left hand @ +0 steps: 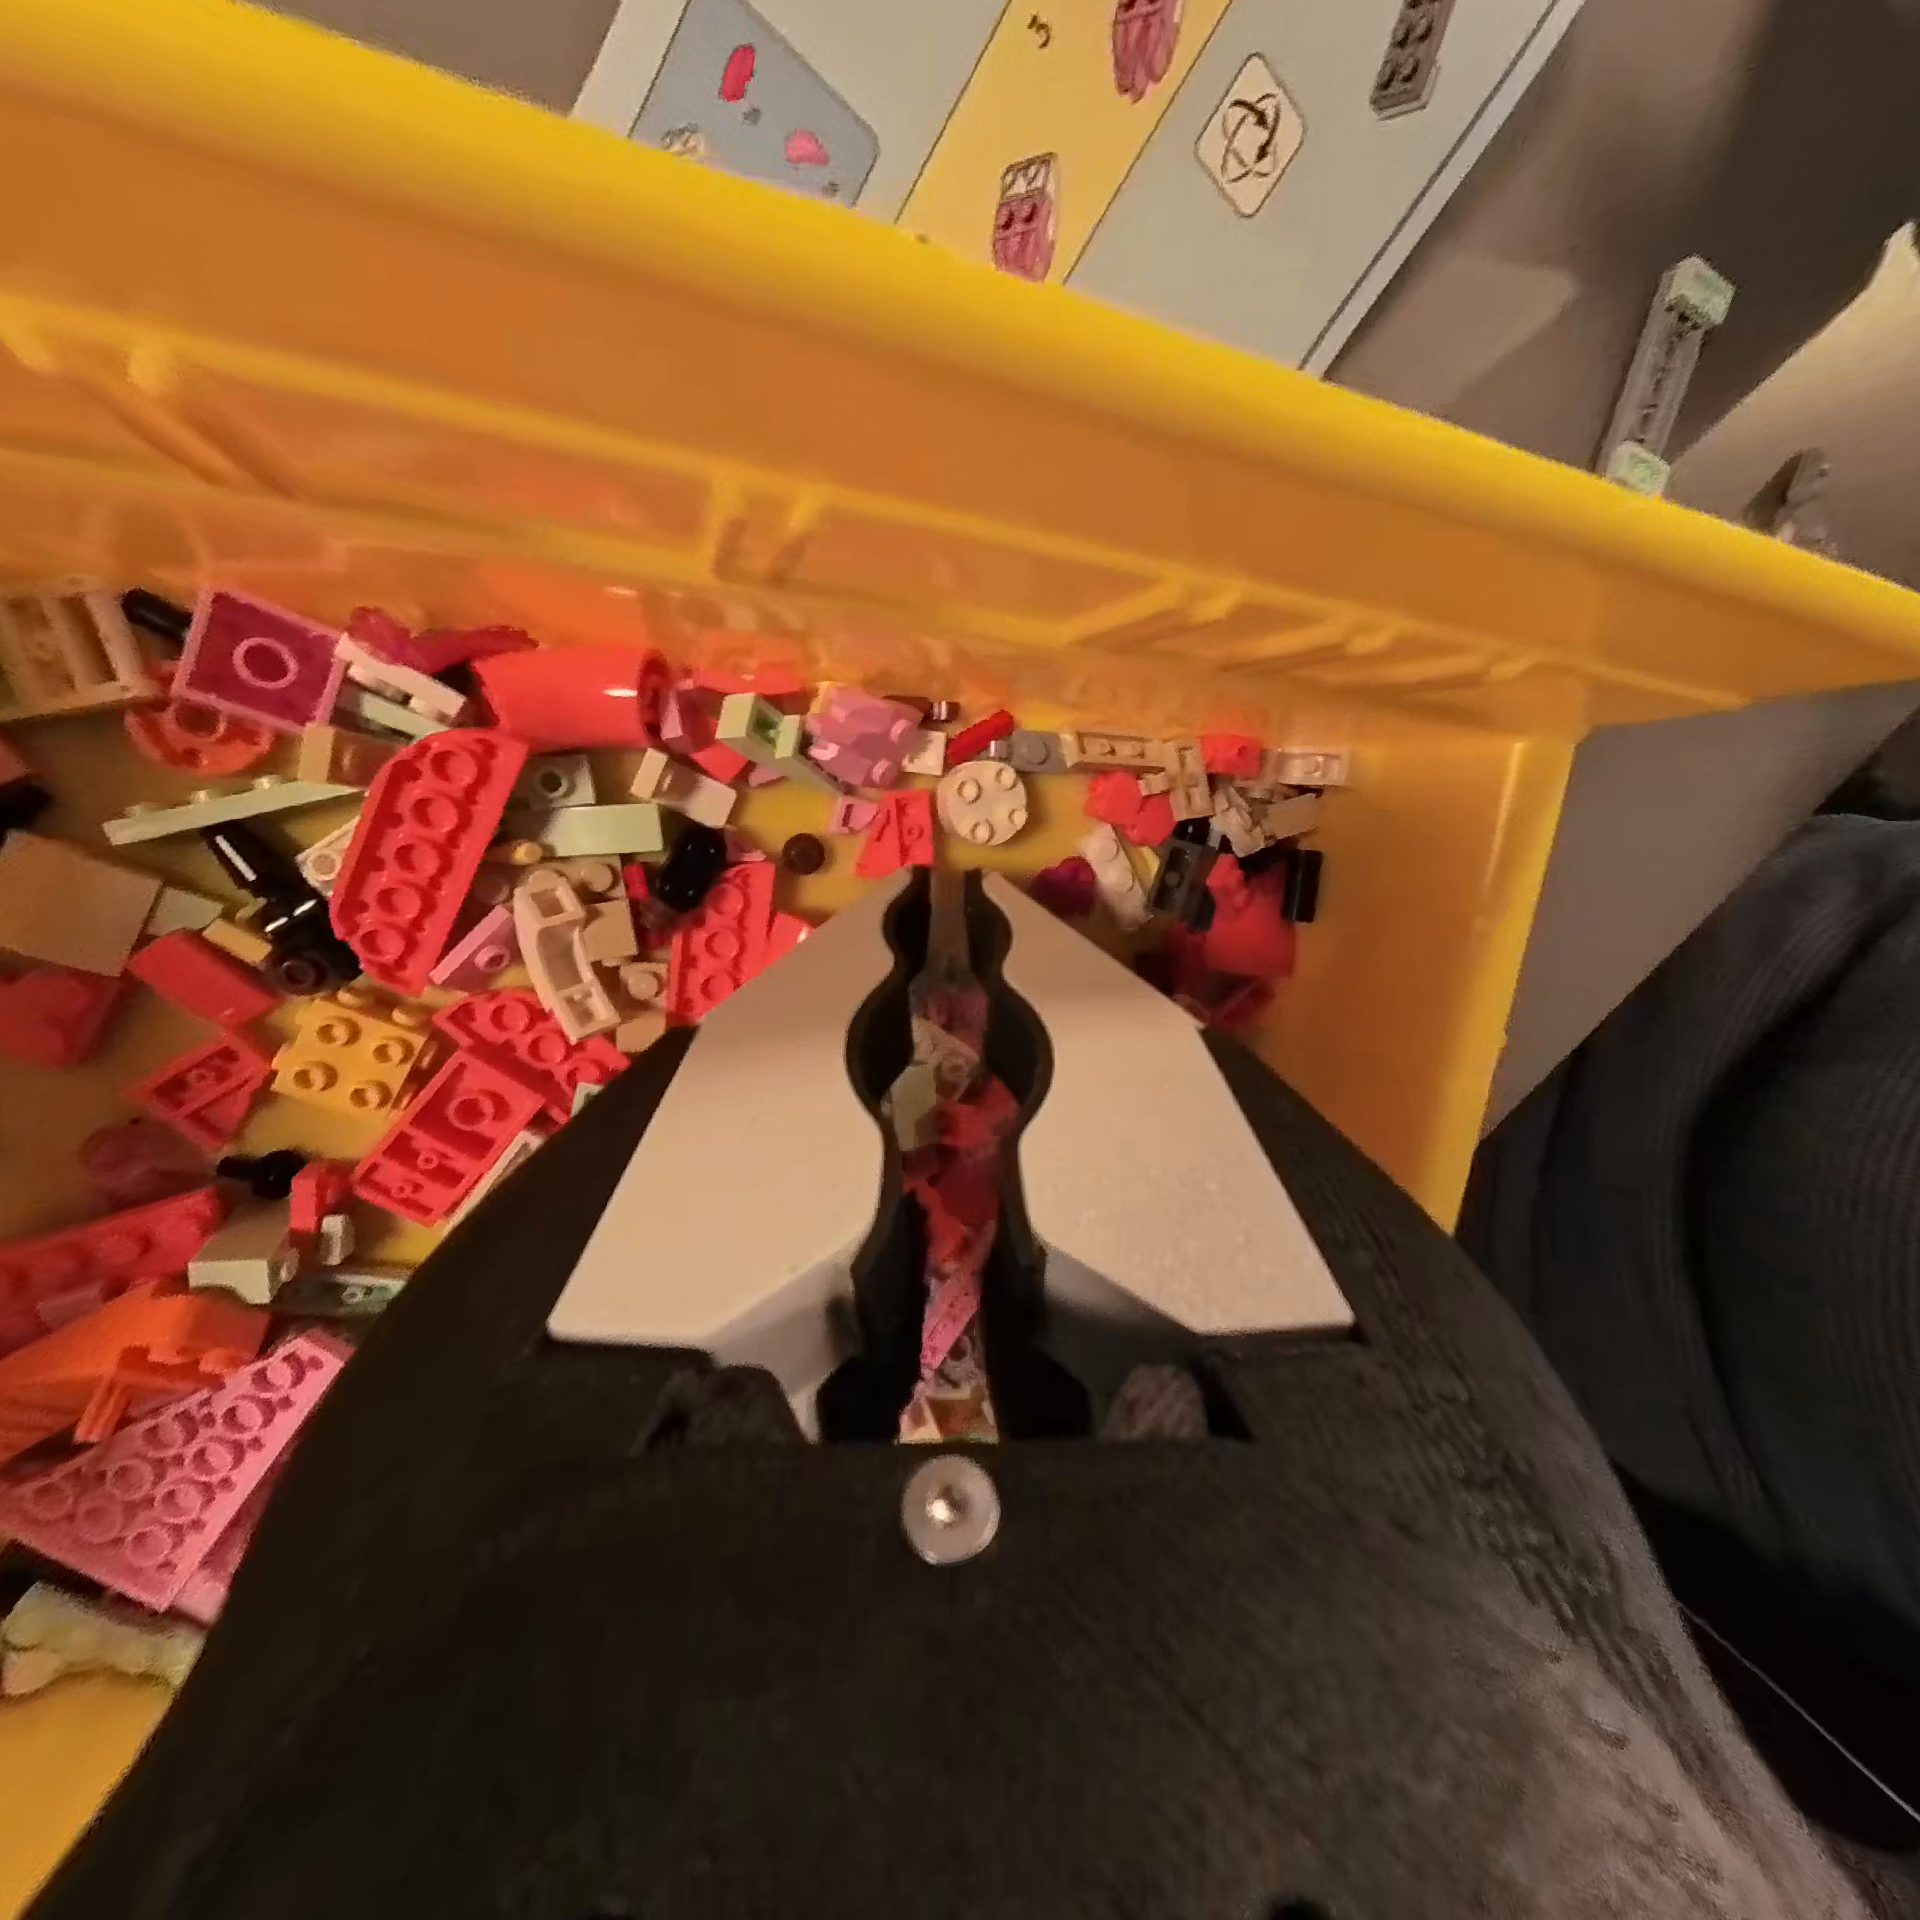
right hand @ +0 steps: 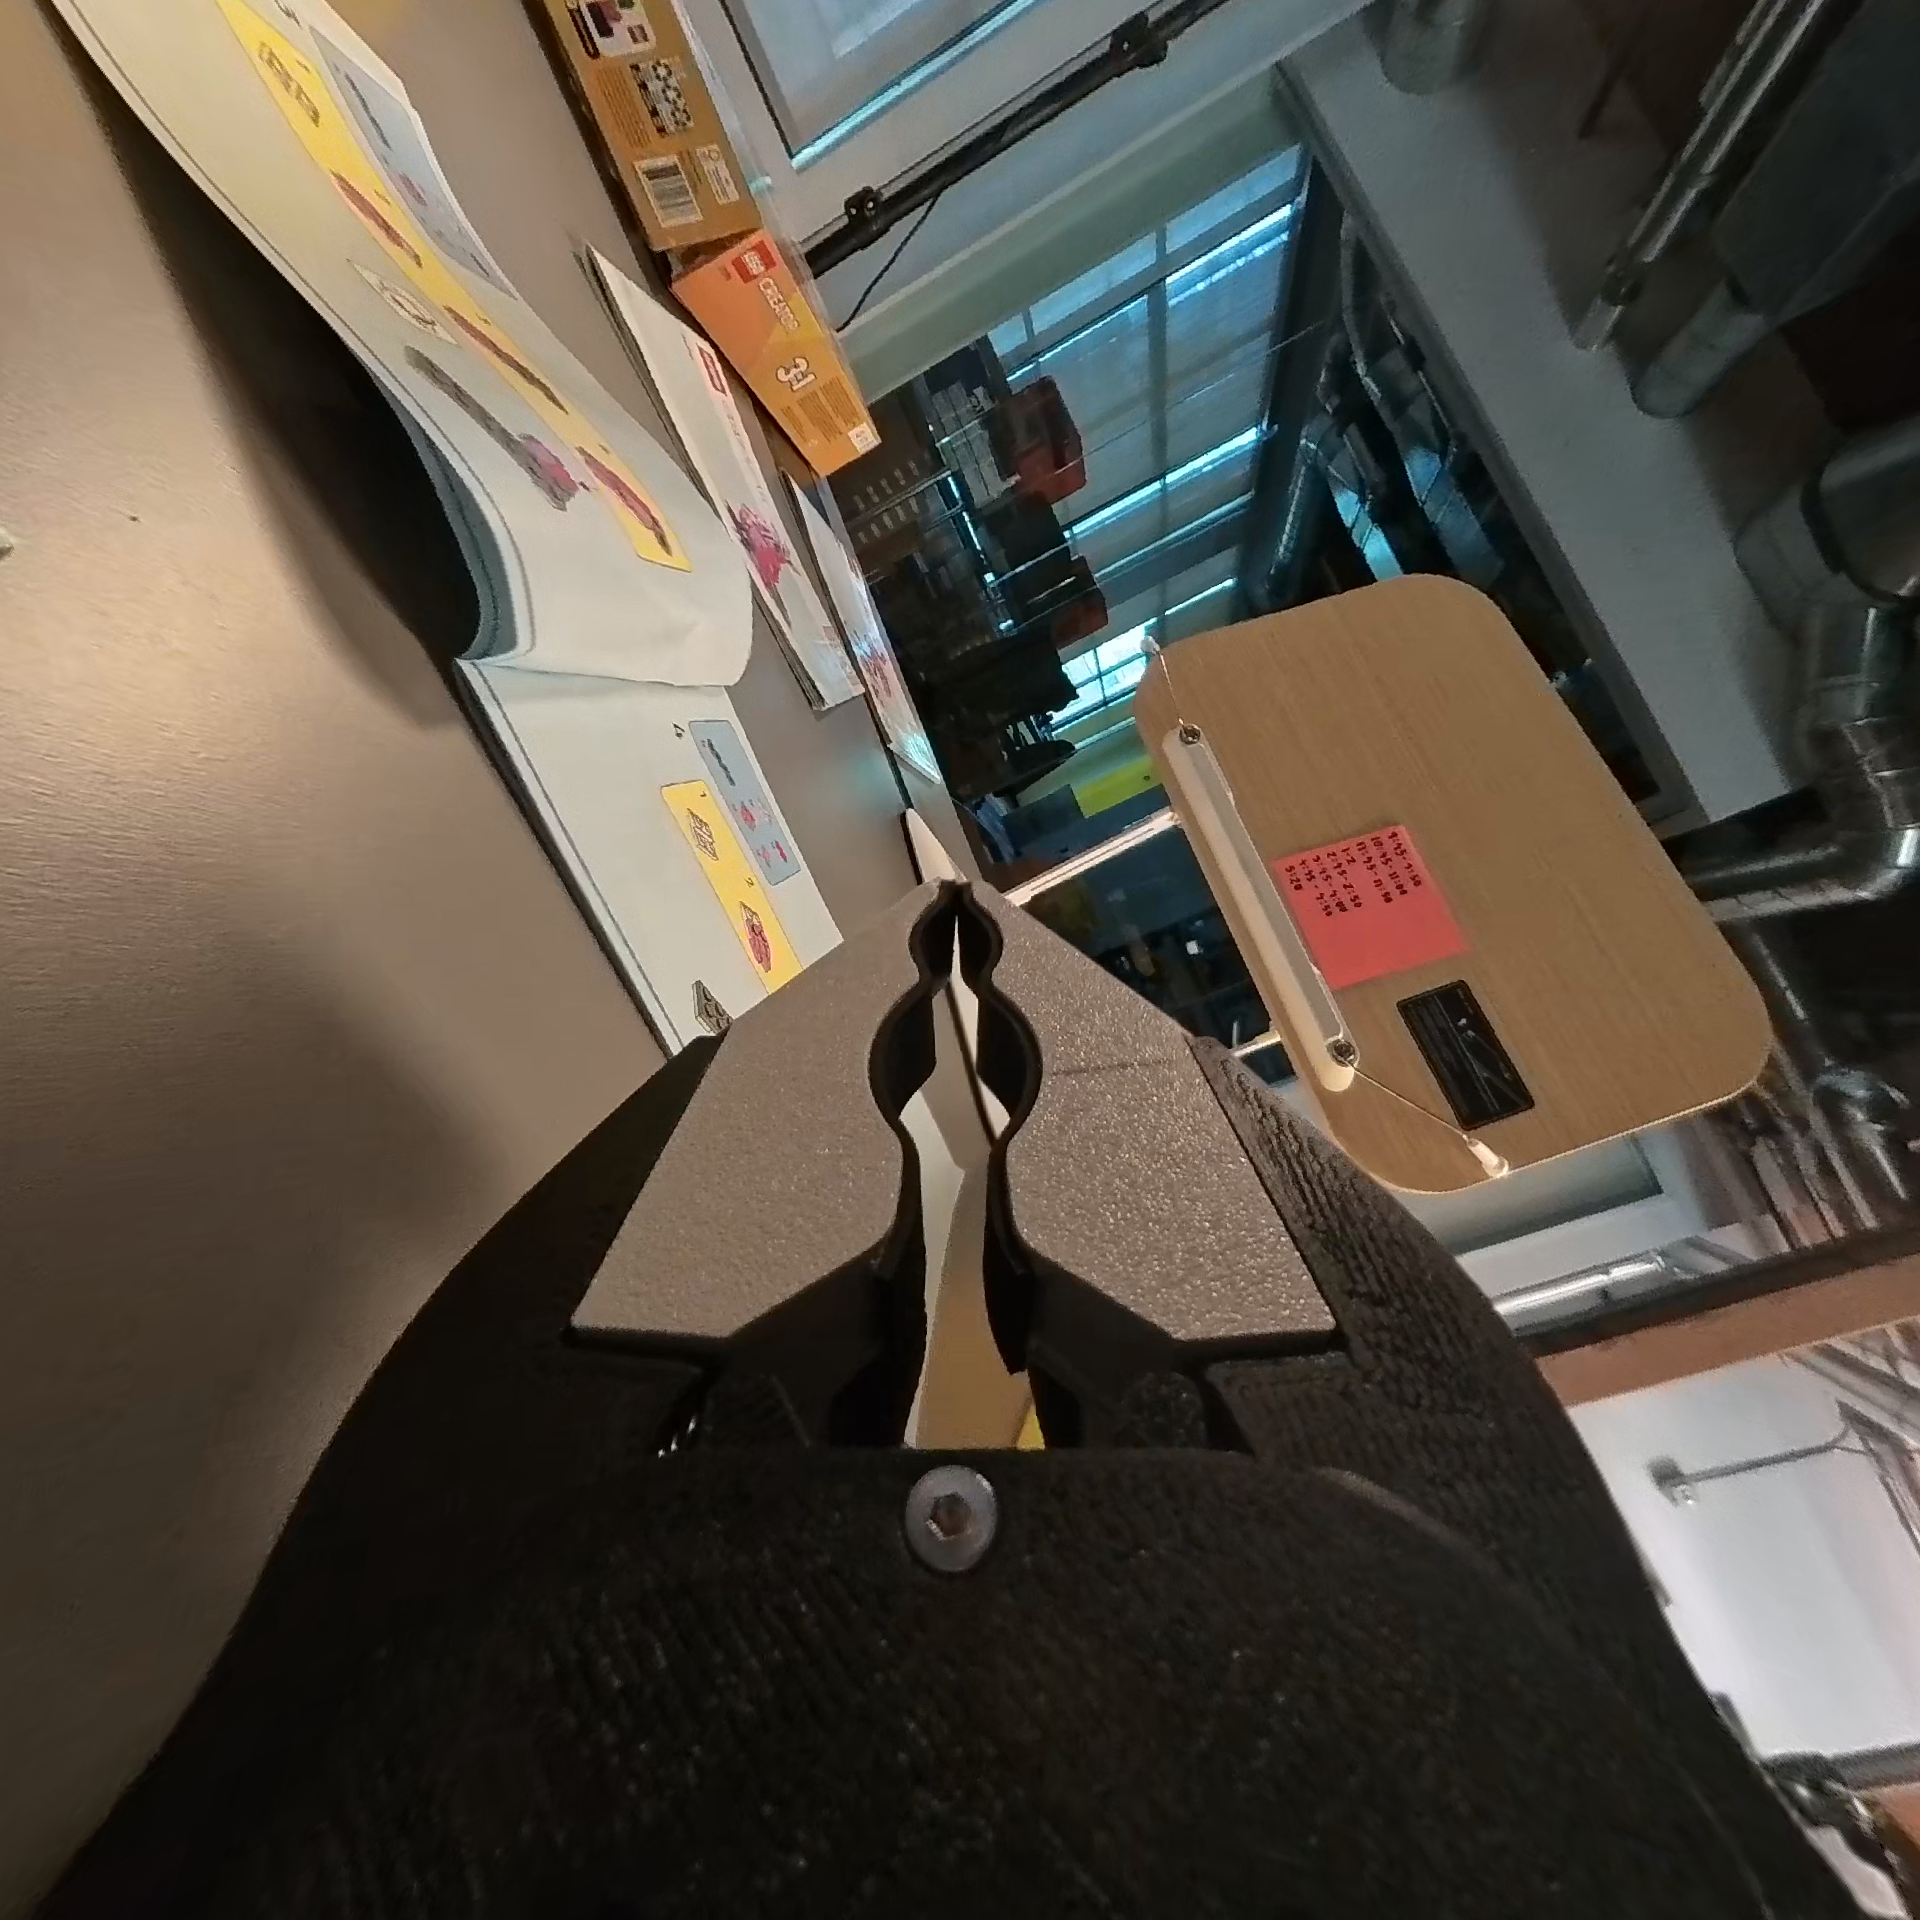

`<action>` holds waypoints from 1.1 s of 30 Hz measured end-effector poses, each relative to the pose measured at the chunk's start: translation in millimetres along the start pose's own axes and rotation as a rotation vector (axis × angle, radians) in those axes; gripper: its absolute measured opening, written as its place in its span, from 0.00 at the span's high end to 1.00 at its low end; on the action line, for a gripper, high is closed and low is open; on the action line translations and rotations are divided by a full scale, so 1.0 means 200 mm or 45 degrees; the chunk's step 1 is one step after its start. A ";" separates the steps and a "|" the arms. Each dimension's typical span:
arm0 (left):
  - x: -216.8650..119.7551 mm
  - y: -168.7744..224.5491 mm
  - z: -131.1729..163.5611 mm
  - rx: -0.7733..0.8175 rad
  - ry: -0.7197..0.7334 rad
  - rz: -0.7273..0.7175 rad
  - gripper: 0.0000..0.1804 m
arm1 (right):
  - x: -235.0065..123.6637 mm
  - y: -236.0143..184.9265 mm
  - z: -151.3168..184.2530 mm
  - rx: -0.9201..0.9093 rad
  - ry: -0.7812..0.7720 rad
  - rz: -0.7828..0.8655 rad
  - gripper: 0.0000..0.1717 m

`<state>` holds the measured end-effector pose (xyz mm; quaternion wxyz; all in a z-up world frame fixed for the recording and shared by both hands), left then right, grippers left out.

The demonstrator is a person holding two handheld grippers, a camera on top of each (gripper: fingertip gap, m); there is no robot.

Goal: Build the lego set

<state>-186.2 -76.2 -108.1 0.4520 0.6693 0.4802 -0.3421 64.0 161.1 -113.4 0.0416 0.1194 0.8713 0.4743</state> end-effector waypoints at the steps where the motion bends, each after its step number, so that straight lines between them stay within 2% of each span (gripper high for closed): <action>1: 0.00 0.00 0.00 0.010 0.001 0.000 0.97 | 0.00 0.00 0.00 -0.013 0.004 -0.001 1.00; 3: 0.00 0.00 0.00 0.036 -0.002 -0.027 1.00 | -0.01 0.00 -0.01 -0.039 0.011 -0.004 1.00; 8: 0.01 0.00 0.02 0.097 -0.085 -0.048 1.00 | -0.01 -0.01 -0.01 -0.039 0.014 -0.017 1.00; 10: 0.00 -0.01 0.05 0.132 -0.183 -0.118 1.00 | 0.00 0.00 0.01 -0.010 -0.007 -0.018 1.00; 12: -0.03 -0.01 0.05 0.155 -0.177 -0.168 1.00 | 0.01 0.01 0.03 0.024 -0.022 -0.012 1.00; 15: -0.05 0.01 0.03 0.129 -0.124 -0.094 1.00 | 0.01 0.02 0.03 0.054 -0.024 -0.007 1.00; 19: -0.02 0.03 0.07 0.132 -0.239 -0.058 1.00 | 0.01 0.01 0.03 0.040 -0.027 -0.020 1.00; 27: 0.00 0.07 0.09 0.136 -0.261 0.025 1.00 | 0.01 0.01 0.03 0.041 -0.031 -0.026 1.00; 33: 0.01 0.10 0.09 0.155 -0.249 0.011 1.00 | 0.01 0.00 0.03 0.042 -0.032 -0.032 1.00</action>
Point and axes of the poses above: each gripper's, where its closed fingertips meet, x out along the fingers, z out of its underside, y = z × x across the jaws, the point moved 7 cm from there along -x, back along the fingers, and after that the axes turned 7 degrees about x, right-handed, at the moved point
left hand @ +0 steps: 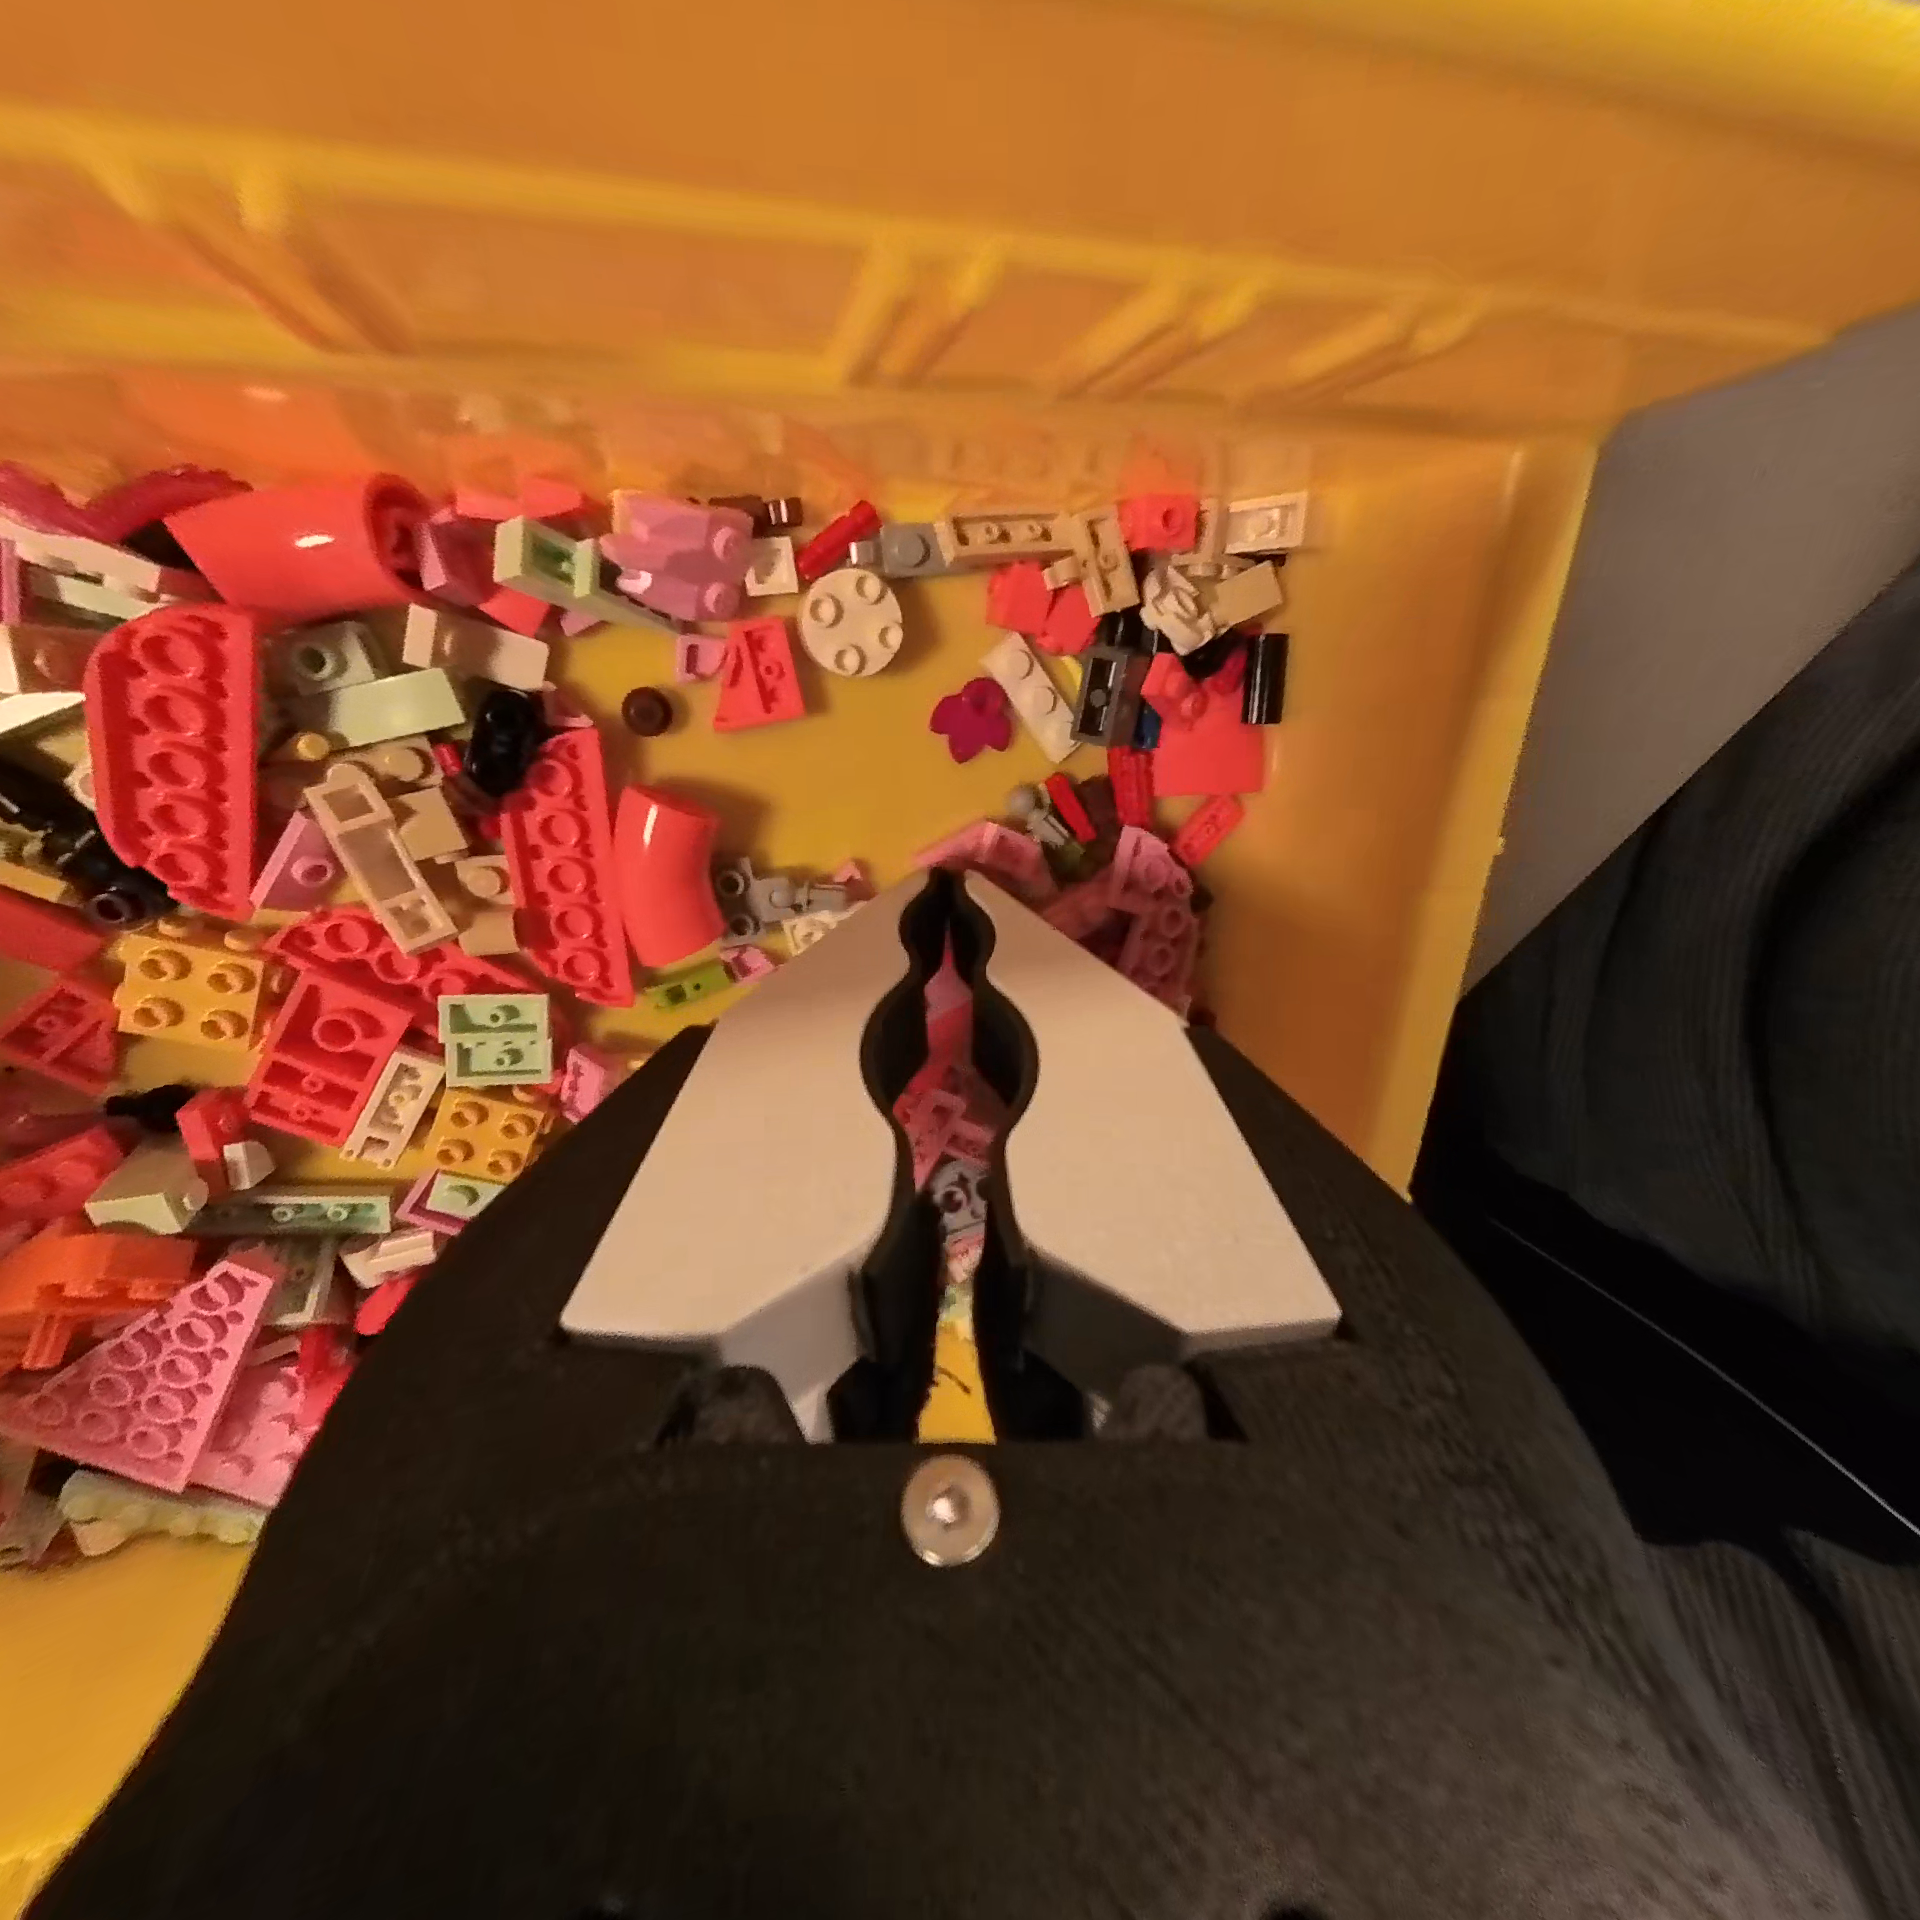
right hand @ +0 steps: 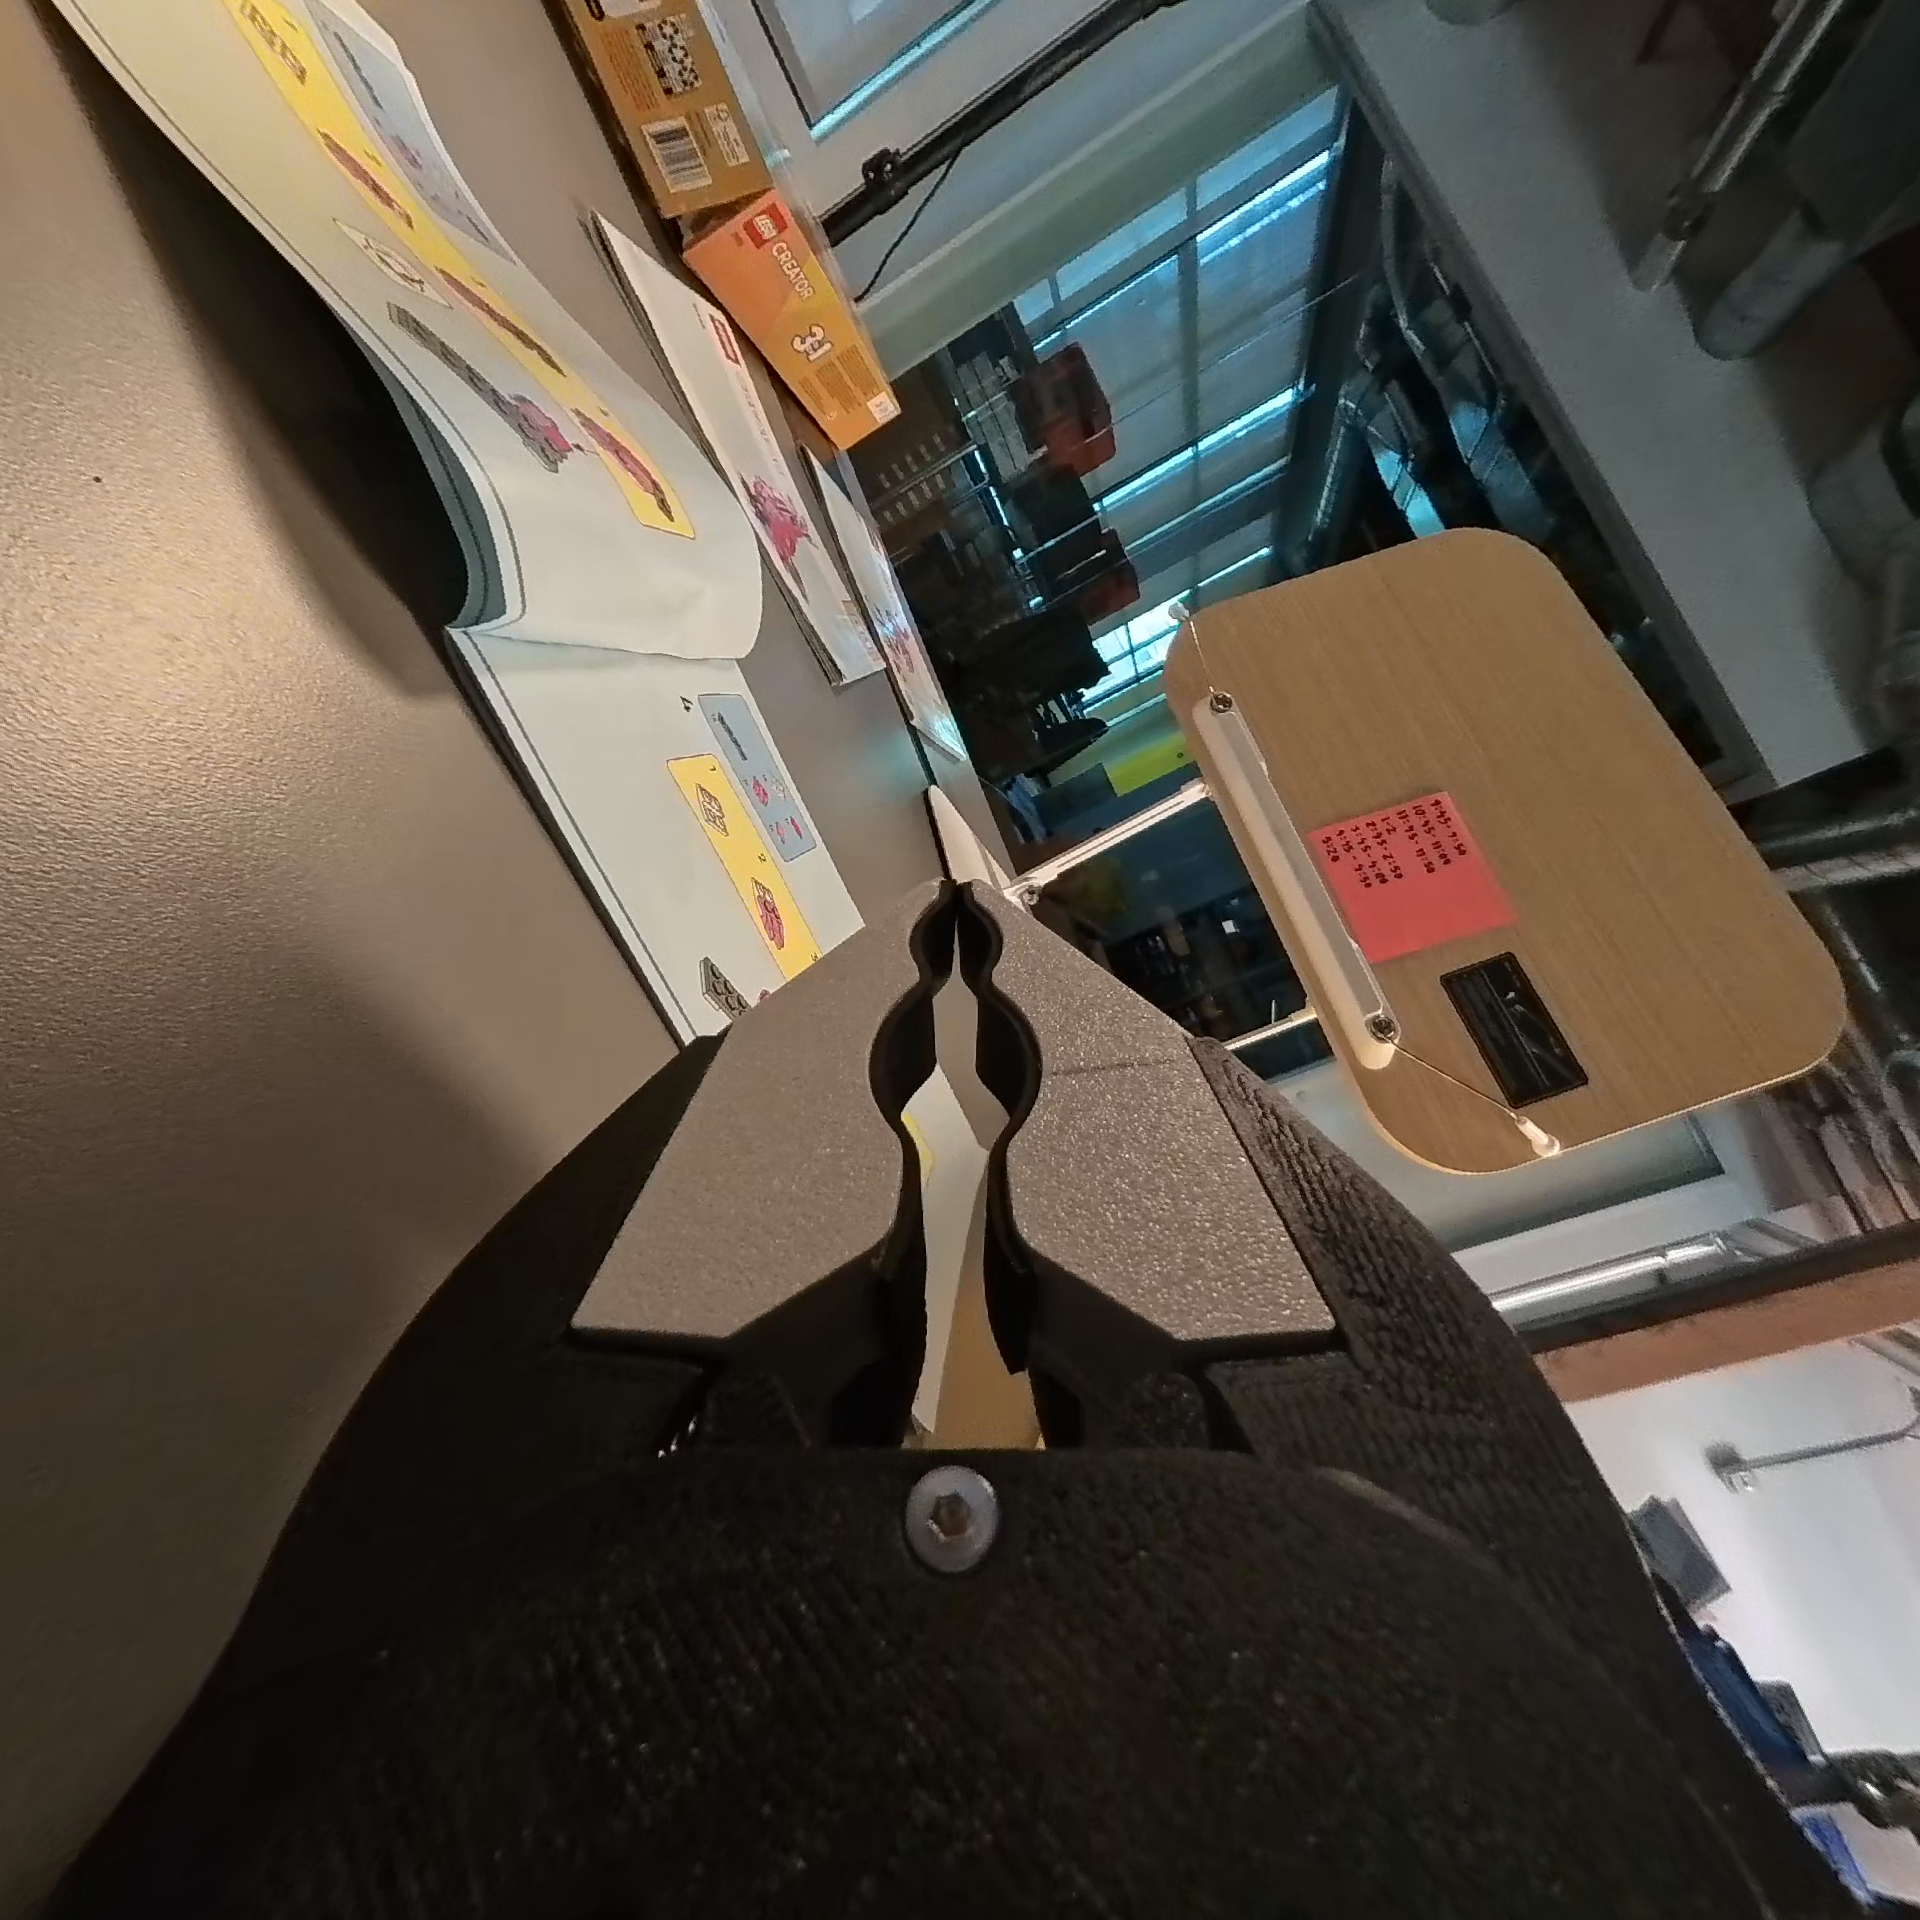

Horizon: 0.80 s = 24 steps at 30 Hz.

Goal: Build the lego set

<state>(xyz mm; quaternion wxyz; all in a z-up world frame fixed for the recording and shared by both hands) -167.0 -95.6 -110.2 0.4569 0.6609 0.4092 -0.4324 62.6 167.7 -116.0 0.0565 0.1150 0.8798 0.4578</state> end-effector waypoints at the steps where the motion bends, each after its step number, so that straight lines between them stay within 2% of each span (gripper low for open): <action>1: 0.00 0.01 0.00 -0.001 0.005 -0.004 1.00 | 0.00 0.00 0.00 -0.001 0.000 -0.001 1.00; 13: 0.00 0.05 -0.02 -0.023 0.061 -0.068 0.86 | 0.00 0.00 0.00 -0.003 0.000 -0.004 1.00; 24: 0.03 0.05 -0.03 -0.012 0.071 -0.070 0.85 | 0.00 0.00 0.00 -0.006 0.001 -0.008 1.00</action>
Point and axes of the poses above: each gripper's, where its closed fingertips meet, x out along the fingers, z out of its underside, y = z × x across the jaws, the point moved 7 cm from there along -x, back along the fingers, and after that the axes turned 7 degrees about x, right-handed, at the moved point
